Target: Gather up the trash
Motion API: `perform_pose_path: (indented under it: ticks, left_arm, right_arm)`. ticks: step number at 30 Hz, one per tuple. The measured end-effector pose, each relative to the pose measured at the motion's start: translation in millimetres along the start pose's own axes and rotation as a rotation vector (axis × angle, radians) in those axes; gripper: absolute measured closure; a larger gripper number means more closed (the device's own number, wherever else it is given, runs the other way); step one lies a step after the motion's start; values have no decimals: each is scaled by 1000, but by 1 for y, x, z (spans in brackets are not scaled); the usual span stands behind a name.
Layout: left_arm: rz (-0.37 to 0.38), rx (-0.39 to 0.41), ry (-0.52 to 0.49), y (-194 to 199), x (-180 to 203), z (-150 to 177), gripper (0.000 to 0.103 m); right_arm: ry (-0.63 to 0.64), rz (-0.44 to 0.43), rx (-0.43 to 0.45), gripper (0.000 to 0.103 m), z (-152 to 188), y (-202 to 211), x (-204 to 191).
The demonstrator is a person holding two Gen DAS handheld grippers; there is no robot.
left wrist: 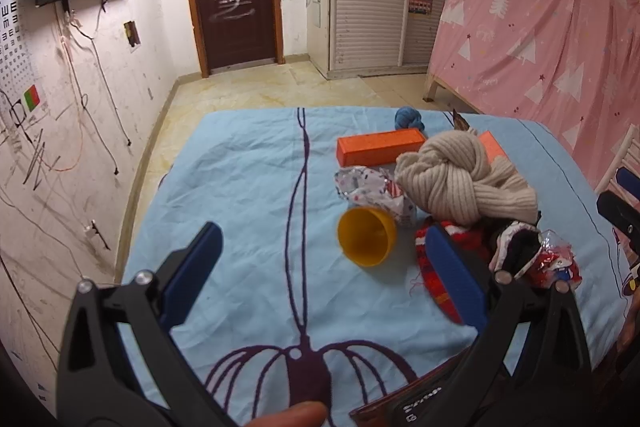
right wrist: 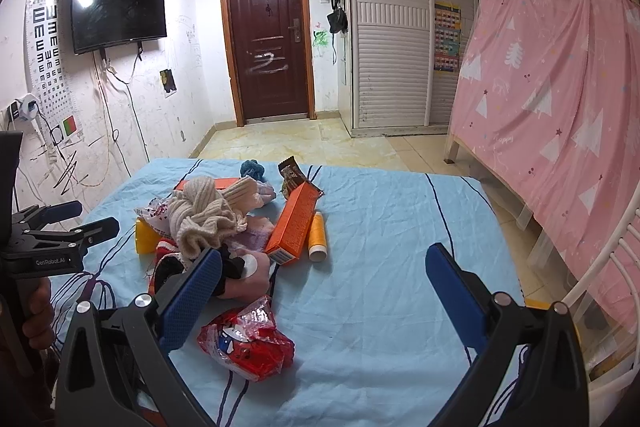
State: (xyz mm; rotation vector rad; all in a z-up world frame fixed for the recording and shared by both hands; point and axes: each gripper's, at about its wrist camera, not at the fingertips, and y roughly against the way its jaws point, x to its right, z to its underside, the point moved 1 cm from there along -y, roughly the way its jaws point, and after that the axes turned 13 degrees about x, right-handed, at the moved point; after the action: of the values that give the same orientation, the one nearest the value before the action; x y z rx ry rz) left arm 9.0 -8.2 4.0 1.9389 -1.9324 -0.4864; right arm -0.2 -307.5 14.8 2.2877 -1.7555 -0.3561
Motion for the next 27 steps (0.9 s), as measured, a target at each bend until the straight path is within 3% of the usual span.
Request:
perform_pose_path:
  ticks: [27]
  left_arm:
    - [5, -4, -2, 0, 2, 2, 6]
  right_arm:
    - [4, -6, -2, 8, 0, -1, -4]
